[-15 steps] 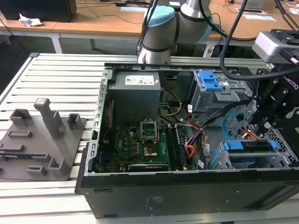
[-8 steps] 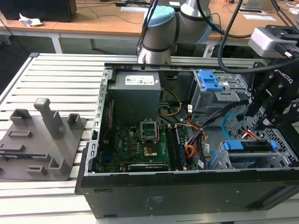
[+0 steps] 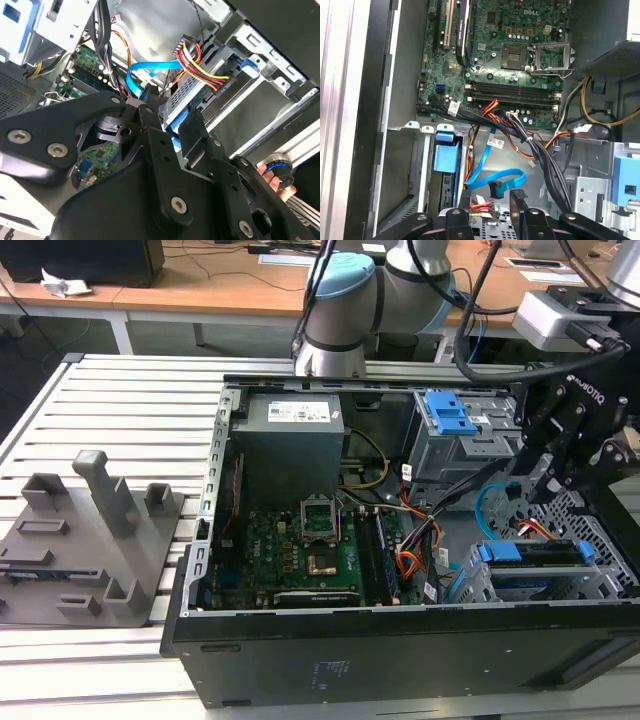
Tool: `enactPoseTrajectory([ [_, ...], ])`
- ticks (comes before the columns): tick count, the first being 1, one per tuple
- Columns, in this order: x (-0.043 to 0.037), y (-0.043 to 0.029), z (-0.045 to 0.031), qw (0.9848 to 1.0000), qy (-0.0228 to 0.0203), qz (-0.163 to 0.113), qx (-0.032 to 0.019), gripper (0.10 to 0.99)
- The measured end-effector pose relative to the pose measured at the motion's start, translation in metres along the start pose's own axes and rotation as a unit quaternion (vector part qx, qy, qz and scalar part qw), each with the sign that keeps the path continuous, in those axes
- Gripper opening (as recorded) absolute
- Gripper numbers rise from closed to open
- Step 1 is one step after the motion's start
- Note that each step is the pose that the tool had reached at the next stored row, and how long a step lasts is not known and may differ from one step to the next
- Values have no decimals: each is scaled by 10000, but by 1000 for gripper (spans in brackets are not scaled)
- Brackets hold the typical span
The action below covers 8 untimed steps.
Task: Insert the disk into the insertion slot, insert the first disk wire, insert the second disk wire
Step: 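Insert the second disk wire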
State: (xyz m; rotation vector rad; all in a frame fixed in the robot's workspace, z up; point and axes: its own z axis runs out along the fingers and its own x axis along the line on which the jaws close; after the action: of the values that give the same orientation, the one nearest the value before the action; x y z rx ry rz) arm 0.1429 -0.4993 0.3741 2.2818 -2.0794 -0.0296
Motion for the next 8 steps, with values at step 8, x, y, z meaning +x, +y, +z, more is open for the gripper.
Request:
enactPoseTrajectory([
  [8,-12,112,87,9998,28,-218,3,439],
])
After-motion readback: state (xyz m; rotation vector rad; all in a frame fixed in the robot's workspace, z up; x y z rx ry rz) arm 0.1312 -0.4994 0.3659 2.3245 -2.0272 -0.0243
